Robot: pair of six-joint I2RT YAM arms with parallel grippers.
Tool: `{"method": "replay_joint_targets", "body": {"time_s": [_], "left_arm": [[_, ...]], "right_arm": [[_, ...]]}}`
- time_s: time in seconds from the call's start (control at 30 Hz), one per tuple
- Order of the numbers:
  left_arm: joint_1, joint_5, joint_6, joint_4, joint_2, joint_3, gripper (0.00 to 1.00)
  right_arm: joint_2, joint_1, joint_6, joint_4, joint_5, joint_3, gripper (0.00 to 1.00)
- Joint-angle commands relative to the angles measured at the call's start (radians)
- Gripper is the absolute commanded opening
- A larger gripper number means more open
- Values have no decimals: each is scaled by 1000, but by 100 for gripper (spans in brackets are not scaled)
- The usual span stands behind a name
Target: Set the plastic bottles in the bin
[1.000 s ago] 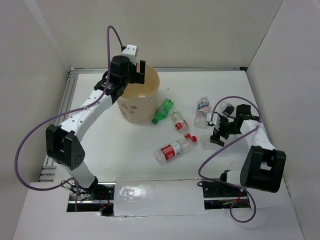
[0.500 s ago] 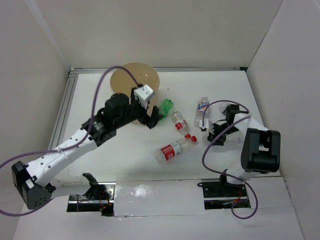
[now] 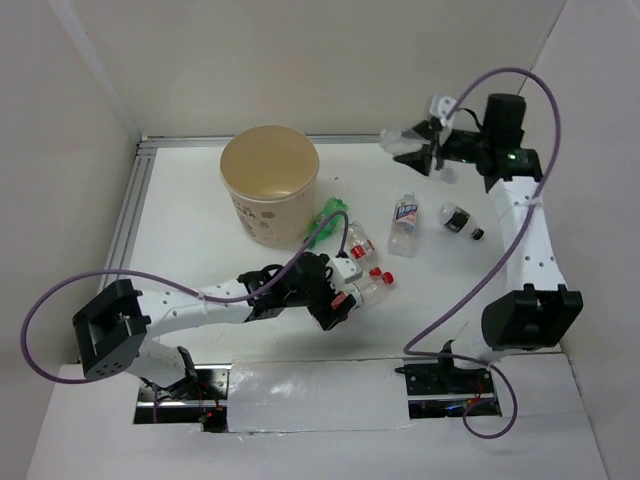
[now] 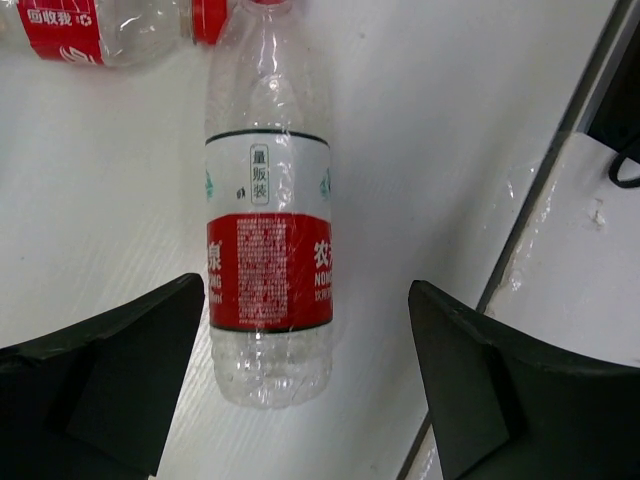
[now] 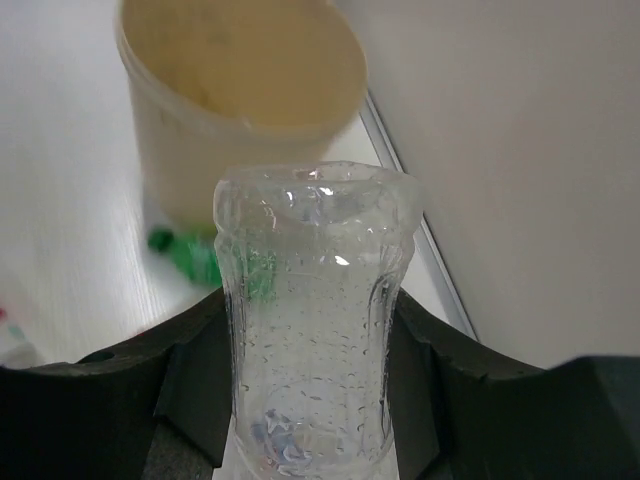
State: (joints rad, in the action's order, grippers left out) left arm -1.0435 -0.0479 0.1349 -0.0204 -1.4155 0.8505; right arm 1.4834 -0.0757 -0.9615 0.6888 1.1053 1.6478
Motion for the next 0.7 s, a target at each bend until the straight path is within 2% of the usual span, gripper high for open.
{"method": "replay_joint_targets", "body": {"time_s": [0.0,0.1,0.3,0.47,0.53,0.6,0.63,0.67], "left_arm": [[-32,68,-3,132,-51,15,95],[-59,147,17,142,-106,15,95],[-101,272,49,152,-138,15,95],[-112,304,71,152,-158,5,95],[-112,328,71,143,-168,5,95],[-112,338,71,143,-186,16,95],[-112,338,71,143,-195,16,95],[-112,347,71,143,-204,25,95]], "right_arm": [[89,192,628,-559,113,36,20],[250,357,656,-581,71,254,21],[550,534,728,-575,30,678,23],[655,580,793,-644,10,716,27],[687,590,823,-660,10,707,37],[712,600,823,-660,1,707,58],[712,600,823,-640,1,693,83],[712,600,813,-626,-10,693,85]]}}
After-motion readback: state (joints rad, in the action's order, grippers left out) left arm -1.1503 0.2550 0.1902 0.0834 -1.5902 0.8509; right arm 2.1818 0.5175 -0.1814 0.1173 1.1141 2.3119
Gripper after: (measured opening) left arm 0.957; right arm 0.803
